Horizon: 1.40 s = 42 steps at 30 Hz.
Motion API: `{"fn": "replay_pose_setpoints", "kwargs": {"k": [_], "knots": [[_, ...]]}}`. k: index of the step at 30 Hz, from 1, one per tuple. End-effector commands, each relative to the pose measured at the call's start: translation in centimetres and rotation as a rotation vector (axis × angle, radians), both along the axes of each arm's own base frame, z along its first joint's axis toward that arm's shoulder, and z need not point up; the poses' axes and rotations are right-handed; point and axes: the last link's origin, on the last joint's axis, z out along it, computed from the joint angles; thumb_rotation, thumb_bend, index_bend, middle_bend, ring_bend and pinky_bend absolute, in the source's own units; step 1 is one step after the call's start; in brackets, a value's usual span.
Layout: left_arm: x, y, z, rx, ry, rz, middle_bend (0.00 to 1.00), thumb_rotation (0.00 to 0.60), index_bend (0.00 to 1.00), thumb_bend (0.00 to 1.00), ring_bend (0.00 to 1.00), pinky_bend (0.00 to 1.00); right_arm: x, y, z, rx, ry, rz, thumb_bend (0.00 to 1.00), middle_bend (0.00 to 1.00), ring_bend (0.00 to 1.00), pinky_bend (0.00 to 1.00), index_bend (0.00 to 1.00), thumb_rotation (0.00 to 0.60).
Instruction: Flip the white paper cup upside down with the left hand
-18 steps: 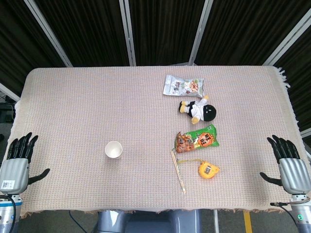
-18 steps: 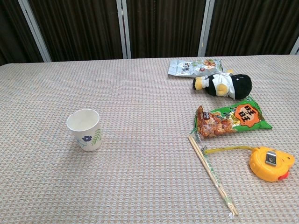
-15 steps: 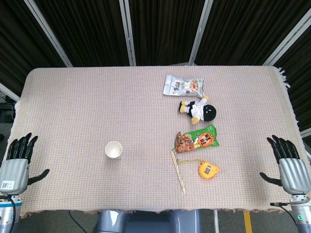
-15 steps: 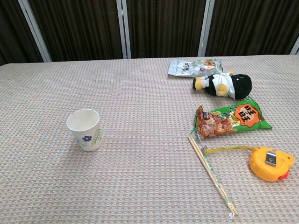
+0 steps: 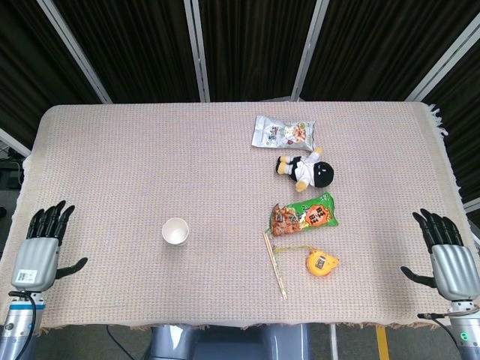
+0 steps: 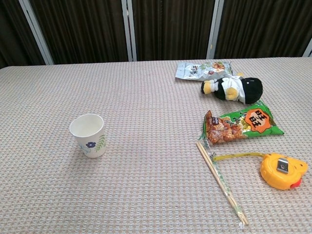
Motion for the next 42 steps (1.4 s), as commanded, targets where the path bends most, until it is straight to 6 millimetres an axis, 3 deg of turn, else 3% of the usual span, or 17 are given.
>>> {"fn": "replay_pose_setpoints", "kwargs": {"k": [1,7,16,23,42], "knots": [[1.2,1.3,-0.3,-0.024,0.01,-0.01,0.0,0.6,0.0,0.06,0.0,0.0,0.0,0.0,0.0,0.0,-0.004,0.0,0.0,0.0,0.0,0.0,0.0,0.6],[4.7,4.0,-1.8,-0.131,0.004,-0.037,0.0,0.6,0.01,0.06,0.0,0.0,-0.1,0.2,0.3,-0.002,-0.012,0.002,0.0,0.0,0.0,0.0,0.0,0.6],[9.6,7.3,-6.0,-0.273,0.104,-0.041,0.0,0.6,0.03,0.06,0.0,0.0,-0.1,0.3,0.5,-0.001,-0.023,0.006,0.0,0.0,0.0,0.0,0.0,0.6],[11.3,8.0,-7.9,-0.304,0.124,-0.033,0.0,0.6,0.13,0.06,0.0,0.0,-0.1,0.3,0.7,-0.003,-0.029,0.009,0.0,0.0,0.0,0.0,0.0,0.6],[14.1,9.6,-13.0,-0.38,0.142,0.019,0.0,0.6,0.24,0.06,0.0,0.0,-0.2,0.4,0.9,-0.004,-0.044,0.009,0.0,0.0,0.0,0.0,0.0,0.6]]}}
